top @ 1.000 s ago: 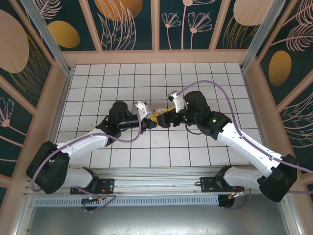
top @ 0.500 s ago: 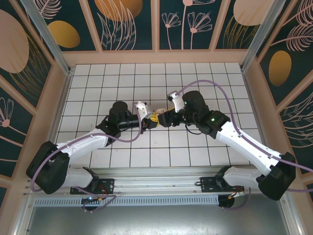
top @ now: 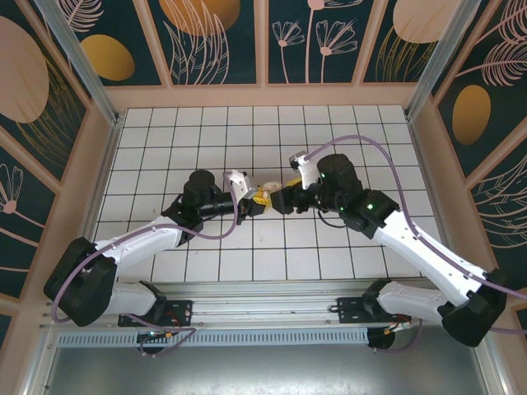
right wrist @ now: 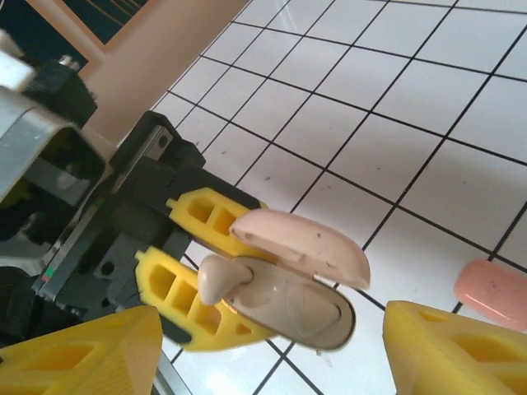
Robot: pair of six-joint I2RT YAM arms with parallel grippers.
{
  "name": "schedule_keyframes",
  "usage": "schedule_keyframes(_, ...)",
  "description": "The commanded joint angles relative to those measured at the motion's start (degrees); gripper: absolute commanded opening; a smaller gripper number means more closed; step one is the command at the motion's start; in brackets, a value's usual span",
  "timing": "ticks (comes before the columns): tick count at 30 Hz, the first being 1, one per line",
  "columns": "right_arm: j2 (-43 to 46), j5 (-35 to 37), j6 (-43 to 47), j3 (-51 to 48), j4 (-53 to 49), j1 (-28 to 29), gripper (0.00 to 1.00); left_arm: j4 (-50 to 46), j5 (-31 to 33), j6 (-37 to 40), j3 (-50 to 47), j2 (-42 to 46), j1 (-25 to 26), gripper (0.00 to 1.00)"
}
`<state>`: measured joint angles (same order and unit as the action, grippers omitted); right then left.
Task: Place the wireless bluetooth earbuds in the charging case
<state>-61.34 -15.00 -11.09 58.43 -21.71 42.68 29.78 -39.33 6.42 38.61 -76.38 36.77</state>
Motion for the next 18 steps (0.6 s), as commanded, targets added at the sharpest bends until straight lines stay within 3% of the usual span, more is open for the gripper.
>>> schedule_keyframes(1, 4.53, 1.45, -1.12, -1.16, 1.31, -0.23, 0.75, 1.67, -0.39, -0.01, 1.56, 0.93, 0.08, 0.11)
schedule_keyframes(18, -3.35, -0.8, -2.15, 1.46, 3.8, 0.33, 0.85, 1.33, -0.13, 0.12, 1.64, 1.1, 0.12, 0.11)
